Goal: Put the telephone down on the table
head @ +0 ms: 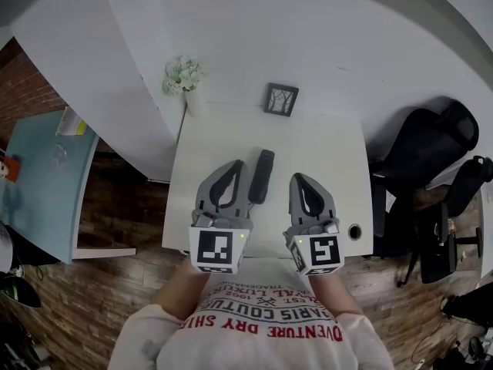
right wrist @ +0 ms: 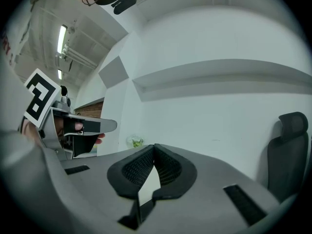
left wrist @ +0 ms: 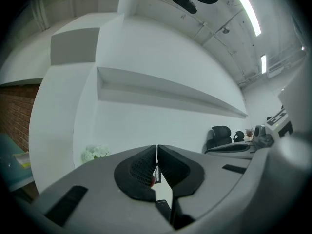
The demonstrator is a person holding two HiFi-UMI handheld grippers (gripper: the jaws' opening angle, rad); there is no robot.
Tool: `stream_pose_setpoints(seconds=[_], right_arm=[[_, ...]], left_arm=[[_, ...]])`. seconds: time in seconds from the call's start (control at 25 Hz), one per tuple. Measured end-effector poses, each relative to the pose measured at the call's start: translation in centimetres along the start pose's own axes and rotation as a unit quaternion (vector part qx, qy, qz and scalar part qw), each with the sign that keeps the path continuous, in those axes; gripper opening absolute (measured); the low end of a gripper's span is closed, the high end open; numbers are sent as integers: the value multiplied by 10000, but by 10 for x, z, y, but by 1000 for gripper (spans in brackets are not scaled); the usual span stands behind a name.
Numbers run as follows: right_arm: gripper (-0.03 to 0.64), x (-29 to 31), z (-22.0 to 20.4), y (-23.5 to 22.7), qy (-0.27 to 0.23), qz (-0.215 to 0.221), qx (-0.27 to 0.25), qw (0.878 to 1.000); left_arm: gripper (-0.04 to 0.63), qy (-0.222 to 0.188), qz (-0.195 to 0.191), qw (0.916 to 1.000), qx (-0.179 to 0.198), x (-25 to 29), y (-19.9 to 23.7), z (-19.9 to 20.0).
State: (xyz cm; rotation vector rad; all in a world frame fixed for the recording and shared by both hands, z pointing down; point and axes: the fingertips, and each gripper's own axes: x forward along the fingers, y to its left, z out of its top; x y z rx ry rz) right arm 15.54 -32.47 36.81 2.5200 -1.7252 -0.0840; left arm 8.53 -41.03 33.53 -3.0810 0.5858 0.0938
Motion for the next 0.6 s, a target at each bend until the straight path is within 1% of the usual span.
stream_pose_setpoints(seconds=[0.6], right_arm=[[25,7,-14,6,191,-4,106,9998]], left_arm=[[29,198,-48,9996,204,0,7,-13]])
